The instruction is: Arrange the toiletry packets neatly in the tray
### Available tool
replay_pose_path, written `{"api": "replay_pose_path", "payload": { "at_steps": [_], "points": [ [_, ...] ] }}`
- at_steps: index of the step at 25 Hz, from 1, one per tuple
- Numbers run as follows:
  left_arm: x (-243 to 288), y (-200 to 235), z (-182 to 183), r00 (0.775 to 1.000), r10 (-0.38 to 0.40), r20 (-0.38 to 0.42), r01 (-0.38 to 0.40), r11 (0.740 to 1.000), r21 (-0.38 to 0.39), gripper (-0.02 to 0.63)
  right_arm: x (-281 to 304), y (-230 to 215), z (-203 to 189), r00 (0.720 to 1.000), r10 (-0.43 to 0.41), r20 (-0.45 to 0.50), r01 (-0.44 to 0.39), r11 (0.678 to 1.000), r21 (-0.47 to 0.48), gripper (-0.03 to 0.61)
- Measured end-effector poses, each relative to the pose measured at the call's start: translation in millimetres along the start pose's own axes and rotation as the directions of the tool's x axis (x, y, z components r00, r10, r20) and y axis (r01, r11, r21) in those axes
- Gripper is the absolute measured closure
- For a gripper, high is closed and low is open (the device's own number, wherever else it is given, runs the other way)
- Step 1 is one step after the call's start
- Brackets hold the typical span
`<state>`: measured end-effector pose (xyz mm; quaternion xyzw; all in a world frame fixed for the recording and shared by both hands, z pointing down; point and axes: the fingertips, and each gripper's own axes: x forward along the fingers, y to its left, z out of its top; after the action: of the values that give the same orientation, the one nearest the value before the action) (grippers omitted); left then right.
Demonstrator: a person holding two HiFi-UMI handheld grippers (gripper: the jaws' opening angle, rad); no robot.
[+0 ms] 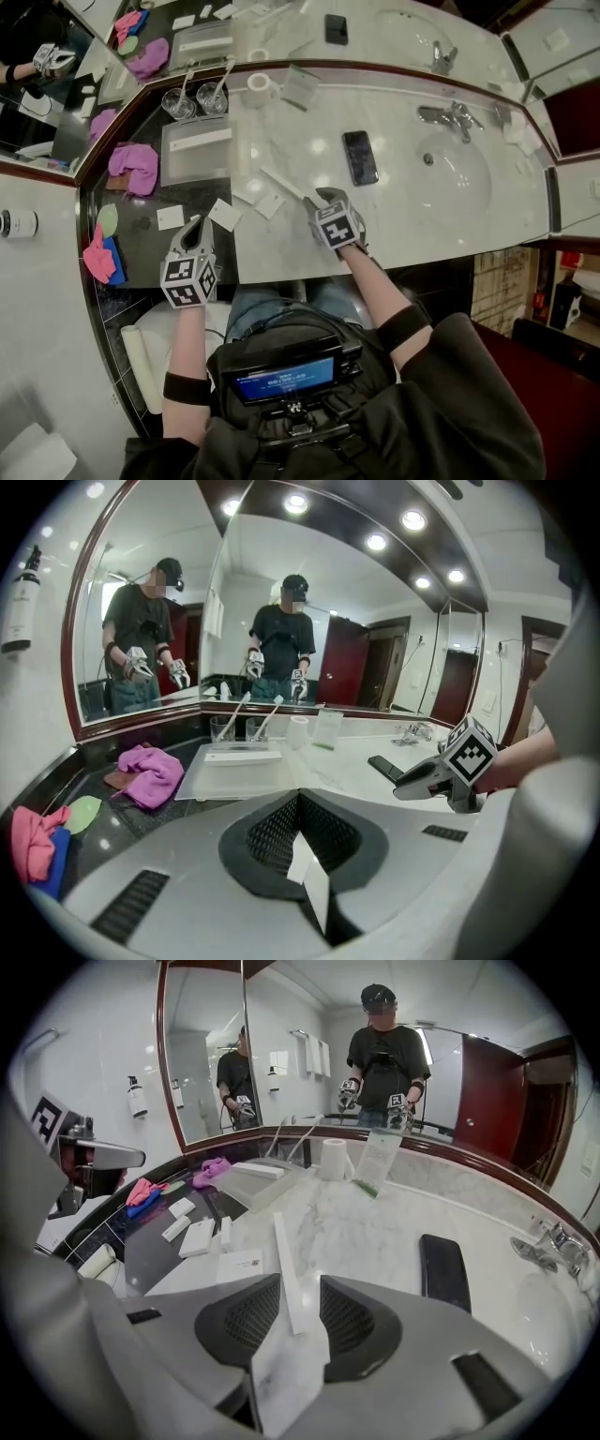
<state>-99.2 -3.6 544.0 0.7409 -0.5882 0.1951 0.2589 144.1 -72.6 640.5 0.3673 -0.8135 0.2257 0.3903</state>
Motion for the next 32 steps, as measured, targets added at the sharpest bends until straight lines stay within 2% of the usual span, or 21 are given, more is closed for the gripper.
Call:
{"api": "replay_pose_path", "payload": {
  "at_steps": [7,15,20,22,32],
  "points": [
    [1,-11,7,1.0,-0.001,0.021,0.001,1.0,-0.006,0.614,-27,-4,19,0.993,0.058,0.103,-0.058,0.998,0.001,0.575],
    [3,-29,15,0.999,-0.012,0.041,0.012,1.0,-0.003,0.614,-72,10,45,0.968,0.118,0.22,-0.116,0.993,-0.02,0.575],
    [0,-35,18,0.998,-0.029,0.057,0.031,0.999,-0.042,0.614,-94,17,53,0.945,0.158,0.285,-0.159,0.987,-0.021,0.575],
    [-2,-36,19,0.997,-0.038,0.07,0.043,0.997,-0.065,0.614,-95,18,50,0.942,0.166,0.292,-0.165,0.986,-0.027,0.575],
    [-9,-37,17,0.994,-0.03,0.1,0.038,0.996,-0.082,0.612,-91,27,42,0.941,0.196,0.277,-0.191,0.981,-0.045,0.575]
  ]
}}
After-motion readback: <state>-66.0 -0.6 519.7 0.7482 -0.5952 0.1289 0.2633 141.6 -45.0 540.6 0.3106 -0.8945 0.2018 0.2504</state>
